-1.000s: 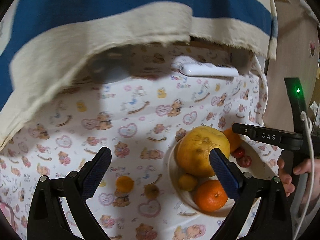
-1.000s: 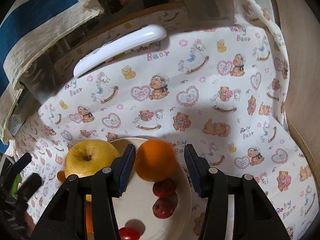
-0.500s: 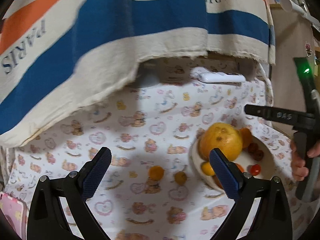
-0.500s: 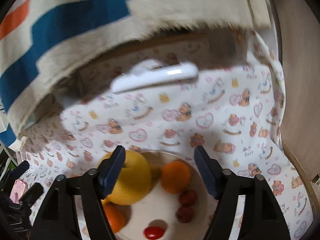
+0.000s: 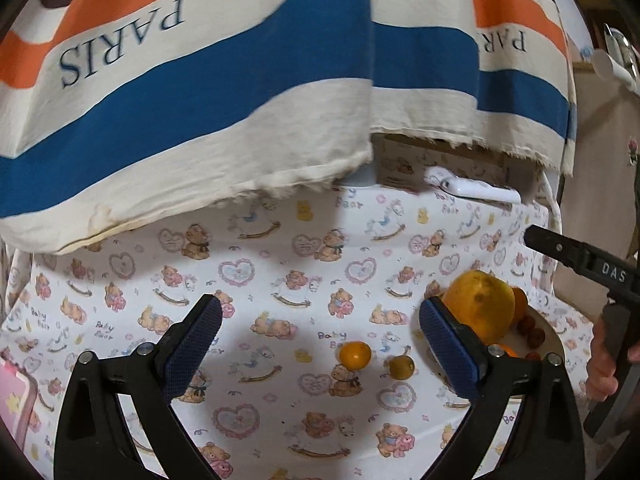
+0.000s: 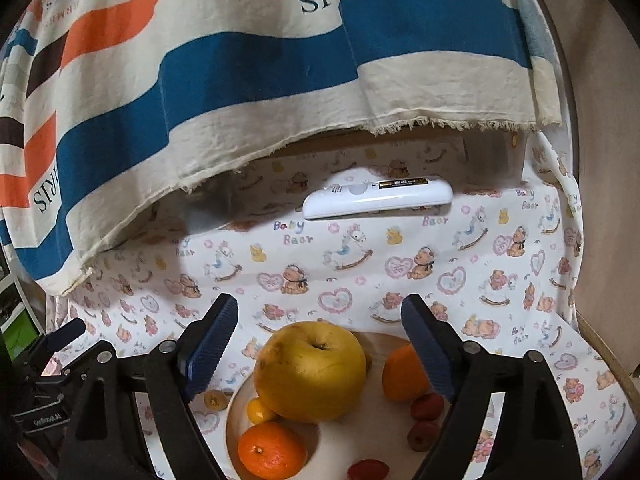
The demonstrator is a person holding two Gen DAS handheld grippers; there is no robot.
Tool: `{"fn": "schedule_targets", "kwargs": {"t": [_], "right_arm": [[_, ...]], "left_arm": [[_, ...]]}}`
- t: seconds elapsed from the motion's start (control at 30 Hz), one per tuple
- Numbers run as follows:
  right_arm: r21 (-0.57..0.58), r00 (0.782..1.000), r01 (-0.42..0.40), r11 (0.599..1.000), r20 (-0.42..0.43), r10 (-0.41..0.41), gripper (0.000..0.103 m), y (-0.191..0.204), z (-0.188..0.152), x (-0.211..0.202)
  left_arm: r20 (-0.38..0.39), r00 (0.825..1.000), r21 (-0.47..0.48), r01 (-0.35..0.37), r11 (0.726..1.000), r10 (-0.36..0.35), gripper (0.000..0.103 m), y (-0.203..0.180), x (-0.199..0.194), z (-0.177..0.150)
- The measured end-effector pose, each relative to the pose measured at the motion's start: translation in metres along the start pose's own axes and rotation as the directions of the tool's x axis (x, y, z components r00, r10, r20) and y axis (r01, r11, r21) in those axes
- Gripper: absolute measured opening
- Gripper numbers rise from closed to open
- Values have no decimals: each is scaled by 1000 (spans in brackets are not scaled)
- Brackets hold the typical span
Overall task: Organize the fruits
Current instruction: 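Move both tools back from the plate toward the small fruits on the cloth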
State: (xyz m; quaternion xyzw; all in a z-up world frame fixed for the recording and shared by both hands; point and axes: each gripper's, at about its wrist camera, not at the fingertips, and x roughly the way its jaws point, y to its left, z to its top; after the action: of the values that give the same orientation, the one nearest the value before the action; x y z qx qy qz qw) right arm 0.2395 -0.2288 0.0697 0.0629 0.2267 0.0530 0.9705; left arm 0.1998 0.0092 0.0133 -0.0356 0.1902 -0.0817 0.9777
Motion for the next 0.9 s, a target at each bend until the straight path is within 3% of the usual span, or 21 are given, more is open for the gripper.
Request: {"fn": "schedule_targets", "kwargs": {"t": [0.13, 0.47, 0.9], "right_arm": [[-12, 999, 22, 1000, 30, -22, 103, 3, -4, -2], [-65, 998, 16, 998, 68, -12, 103, 16, -10, -6], [-116, 992, 37, 993, 124, -22, 103, 28, -19, -11]], "left_arm": [[-5, 1000, -37, -14, 999, 13, 102, 11, 1, -2], [-4, 999, -105, -32, 994, 32, 102, 23, 0, -3], [35, 997, -27, -62, 998, 63, 102, 8, -7, -3]]}}
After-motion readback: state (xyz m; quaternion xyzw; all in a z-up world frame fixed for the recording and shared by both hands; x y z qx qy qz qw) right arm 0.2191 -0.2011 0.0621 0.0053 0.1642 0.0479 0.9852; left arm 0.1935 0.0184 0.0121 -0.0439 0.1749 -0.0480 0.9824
